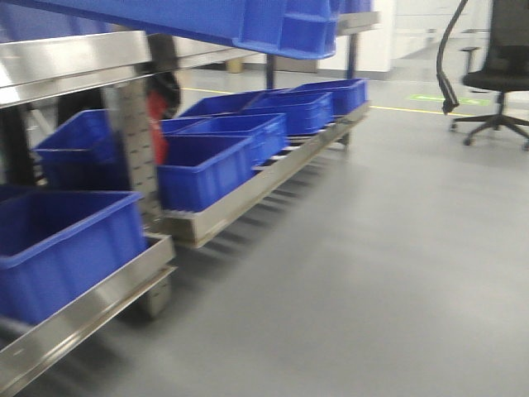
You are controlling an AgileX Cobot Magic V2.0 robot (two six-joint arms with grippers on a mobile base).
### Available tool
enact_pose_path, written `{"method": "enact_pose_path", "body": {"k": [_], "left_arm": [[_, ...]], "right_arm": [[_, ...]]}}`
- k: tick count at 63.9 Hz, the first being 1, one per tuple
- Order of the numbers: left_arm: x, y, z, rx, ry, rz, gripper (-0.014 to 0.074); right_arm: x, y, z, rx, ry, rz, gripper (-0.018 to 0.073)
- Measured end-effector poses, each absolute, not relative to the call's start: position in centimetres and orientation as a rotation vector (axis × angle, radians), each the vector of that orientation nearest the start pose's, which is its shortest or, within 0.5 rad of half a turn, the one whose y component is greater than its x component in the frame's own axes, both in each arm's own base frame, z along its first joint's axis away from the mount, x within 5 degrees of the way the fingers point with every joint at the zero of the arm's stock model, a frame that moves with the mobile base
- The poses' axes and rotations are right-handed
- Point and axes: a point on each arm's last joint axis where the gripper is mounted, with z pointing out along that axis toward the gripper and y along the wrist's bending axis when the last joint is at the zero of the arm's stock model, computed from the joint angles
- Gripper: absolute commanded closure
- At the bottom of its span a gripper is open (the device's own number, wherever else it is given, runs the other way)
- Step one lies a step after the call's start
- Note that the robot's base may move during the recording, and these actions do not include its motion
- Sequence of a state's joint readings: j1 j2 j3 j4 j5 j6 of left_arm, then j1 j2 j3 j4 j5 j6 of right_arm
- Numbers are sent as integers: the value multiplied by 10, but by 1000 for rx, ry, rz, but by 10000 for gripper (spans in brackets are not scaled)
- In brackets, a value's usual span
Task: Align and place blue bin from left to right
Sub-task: 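Drive the base away from the rack holding the bin in both grippers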
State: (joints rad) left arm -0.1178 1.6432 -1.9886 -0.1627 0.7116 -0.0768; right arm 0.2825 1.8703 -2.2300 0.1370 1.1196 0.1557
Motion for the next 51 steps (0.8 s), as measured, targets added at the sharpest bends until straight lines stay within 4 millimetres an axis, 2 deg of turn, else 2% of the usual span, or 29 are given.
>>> {"method": "enact_pose_path", "body": {"k": [51], "left_arm": [[361,-53,503,-3,1852,-322,707]], "right_arm": [[388,124,454,-143,2260,401,721]]}}
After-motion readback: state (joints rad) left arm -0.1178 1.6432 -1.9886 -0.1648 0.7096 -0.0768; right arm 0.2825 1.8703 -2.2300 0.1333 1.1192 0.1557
